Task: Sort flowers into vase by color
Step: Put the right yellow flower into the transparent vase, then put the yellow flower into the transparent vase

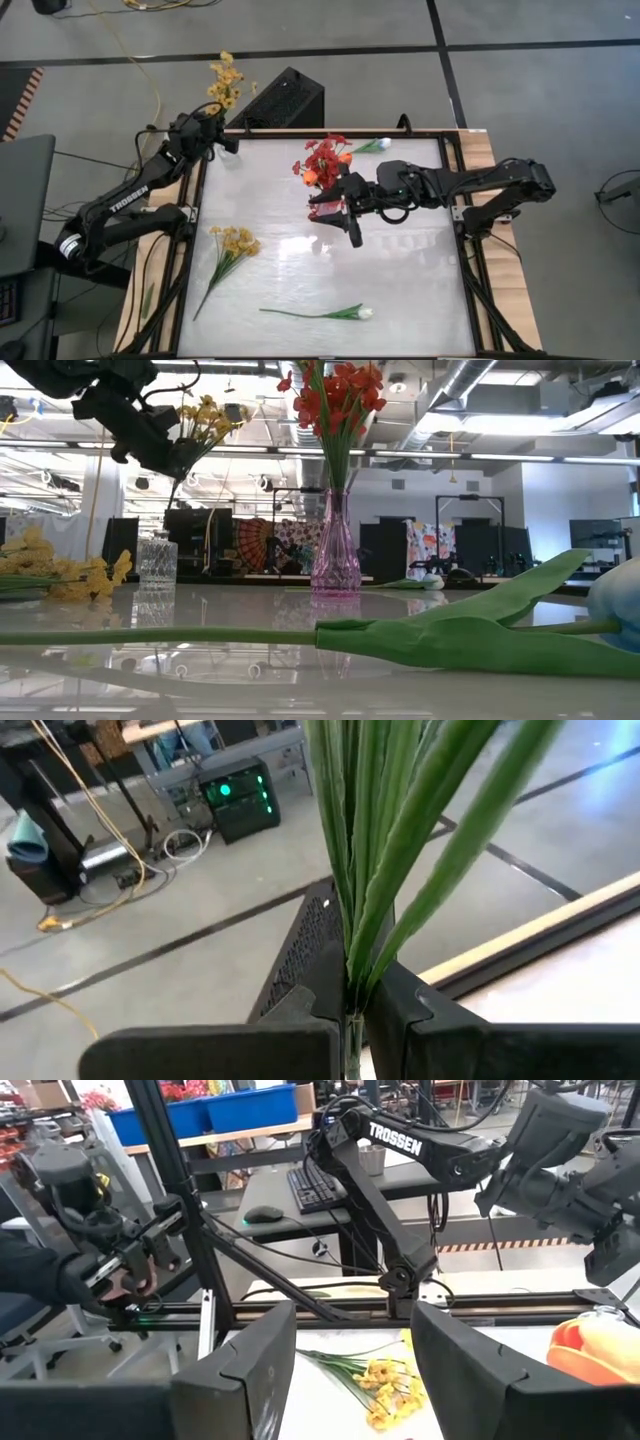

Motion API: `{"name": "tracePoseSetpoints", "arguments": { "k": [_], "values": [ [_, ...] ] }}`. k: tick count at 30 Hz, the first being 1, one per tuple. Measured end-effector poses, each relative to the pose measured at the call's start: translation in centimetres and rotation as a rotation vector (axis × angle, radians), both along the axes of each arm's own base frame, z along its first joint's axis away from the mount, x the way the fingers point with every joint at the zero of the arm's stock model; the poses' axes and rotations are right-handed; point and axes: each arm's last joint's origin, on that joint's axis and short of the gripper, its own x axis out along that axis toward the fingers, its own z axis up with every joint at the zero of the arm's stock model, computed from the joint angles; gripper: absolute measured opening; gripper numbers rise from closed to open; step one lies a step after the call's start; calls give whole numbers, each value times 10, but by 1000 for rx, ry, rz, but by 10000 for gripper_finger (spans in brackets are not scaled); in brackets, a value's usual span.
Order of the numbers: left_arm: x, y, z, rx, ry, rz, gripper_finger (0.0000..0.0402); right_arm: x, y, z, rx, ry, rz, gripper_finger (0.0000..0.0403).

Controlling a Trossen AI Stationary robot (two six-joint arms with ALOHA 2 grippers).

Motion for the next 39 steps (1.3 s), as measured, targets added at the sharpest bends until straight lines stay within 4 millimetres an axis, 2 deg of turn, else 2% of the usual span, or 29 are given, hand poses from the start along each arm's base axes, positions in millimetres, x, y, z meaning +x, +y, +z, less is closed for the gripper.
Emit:
{"name": "tracePoseSetpoints", "arguments": {
  "k": [9, 13, 20, 31, 39],
  "values": [
    [6, 9, -18, -110, 49, 34, 2, 0, 0, 0, 0, 3, 0, 223],
    [7, 13, -24, -132, 57, 62, 18, 0, 1, 0, 0, 3, 2, 223],
    [7, 12, -26, -157, 66, 58, 81, 0, 1, -1, -2, 8, 2, 223],
    [0, -2, -33, -270, 230, -55, 197, -1, -2, -10, 18, 105, -10, 223],
    [-6, -20, -23, -465, 296, -127, 226, -1, -5, -10, 19, 104, -17, 223]
  ]
}}
